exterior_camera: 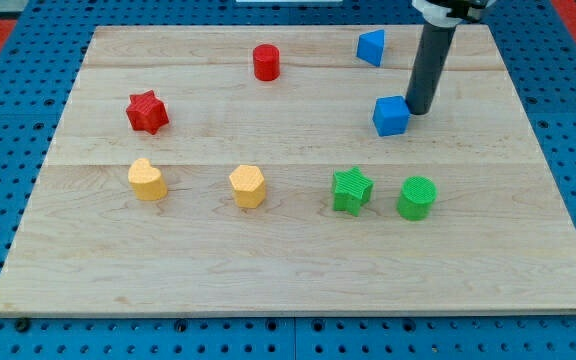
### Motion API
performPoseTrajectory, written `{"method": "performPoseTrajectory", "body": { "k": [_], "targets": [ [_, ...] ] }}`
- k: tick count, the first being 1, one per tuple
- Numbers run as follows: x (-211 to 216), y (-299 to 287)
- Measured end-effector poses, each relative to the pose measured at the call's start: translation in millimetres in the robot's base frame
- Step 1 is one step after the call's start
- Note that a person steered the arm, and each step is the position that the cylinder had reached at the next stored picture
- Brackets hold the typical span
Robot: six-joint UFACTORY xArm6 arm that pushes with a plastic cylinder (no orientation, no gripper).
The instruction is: Place the green circle in between blue cube and green star
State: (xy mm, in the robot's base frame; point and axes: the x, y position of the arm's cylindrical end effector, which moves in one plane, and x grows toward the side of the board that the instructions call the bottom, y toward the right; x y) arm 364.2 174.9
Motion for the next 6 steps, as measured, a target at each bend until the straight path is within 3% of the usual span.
{"method": "performPoseTrajectory", "body": {
  "k": [1, 2, 3, 6],
  "targets": [
    [102, 28],
    [185, 0],
    [185, -3],
    [106, -21]
  ]
}}
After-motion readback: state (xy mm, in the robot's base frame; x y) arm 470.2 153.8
